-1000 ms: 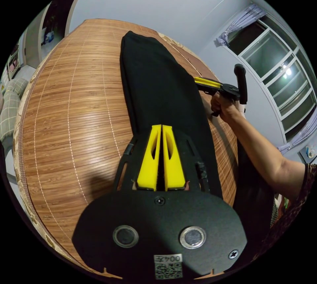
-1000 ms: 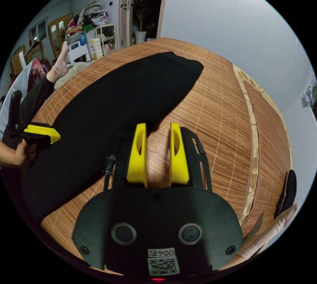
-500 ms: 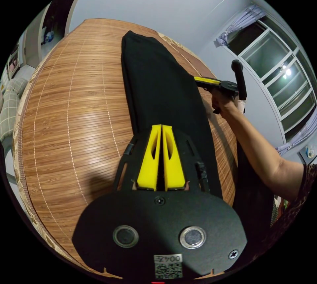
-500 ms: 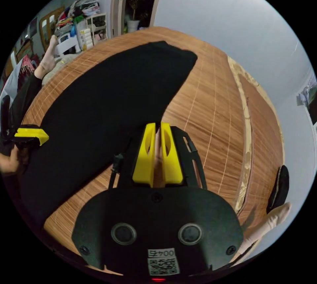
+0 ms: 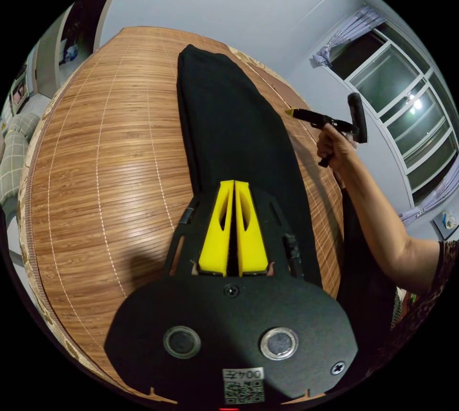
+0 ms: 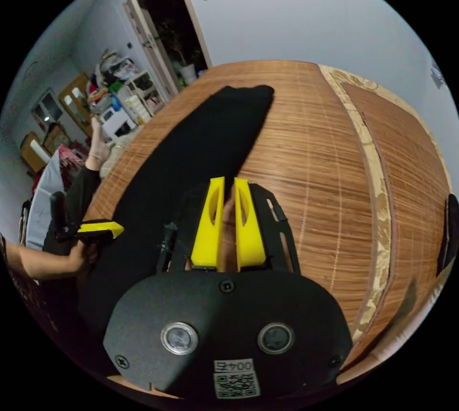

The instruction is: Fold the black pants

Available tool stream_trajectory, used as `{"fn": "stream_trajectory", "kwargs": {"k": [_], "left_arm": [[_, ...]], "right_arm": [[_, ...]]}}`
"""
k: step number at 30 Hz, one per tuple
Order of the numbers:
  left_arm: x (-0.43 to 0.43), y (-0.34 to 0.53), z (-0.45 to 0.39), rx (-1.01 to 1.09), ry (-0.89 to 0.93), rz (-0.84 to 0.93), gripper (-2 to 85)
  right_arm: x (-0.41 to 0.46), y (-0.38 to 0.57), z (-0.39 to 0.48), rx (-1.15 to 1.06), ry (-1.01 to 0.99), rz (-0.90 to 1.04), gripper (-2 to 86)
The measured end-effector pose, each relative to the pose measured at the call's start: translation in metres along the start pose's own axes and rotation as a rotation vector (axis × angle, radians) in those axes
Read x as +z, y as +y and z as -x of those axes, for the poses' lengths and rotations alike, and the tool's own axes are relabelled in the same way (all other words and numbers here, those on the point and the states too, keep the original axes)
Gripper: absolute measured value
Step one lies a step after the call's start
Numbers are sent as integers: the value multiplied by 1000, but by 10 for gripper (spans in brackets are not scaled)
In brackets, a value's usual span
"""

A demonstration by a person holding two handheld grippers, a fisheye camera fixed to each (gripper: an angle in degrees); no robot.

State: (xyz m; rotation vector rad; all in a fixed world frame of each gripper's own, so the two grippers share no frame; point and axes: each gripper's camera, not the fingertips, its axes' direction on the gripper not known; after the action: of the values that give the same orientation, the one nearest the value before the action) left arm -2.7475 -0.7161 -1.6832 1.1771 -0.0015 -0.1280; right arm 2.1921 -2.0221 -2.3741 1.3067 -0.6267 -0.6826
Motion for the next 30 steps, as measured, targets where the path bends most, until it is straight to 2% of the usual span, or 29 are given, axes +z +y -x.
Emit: {"fn": "stream_trajectory", "kwargs": {"k": [4,7,8,12,15,18,24,28,30], "left_arm": [[-3,4,1,0,-1,0,7],[-6,8,2,1,-2,0,7],[-7,9,2,0,-2,1,7],[-12,15,3,0,-3,1,6],[-15,20,4,-1,-1,1,6],[-19,25,4,0,-4,2,6],[-25,36,5,0,-6,2,6],[-29,42,6,-3,-6,2,6],[-31,47,6,-5,-4,1,6]], "right_arm": [[1,11,39,-110,-60,-41,52],[31,21,67,-183,122,146,62],[32,30,69,-195,129,118,63],[15,48,65,-121,15,79,88],[-3,59,78,-140,38,-19,103],[23,74,86,-146,76,130,114],[-10,107,102,-95,90,23,115],[-44,134,123,-71,-16,-31,107],[-58,161,153,-136,-83,45,103]]}}
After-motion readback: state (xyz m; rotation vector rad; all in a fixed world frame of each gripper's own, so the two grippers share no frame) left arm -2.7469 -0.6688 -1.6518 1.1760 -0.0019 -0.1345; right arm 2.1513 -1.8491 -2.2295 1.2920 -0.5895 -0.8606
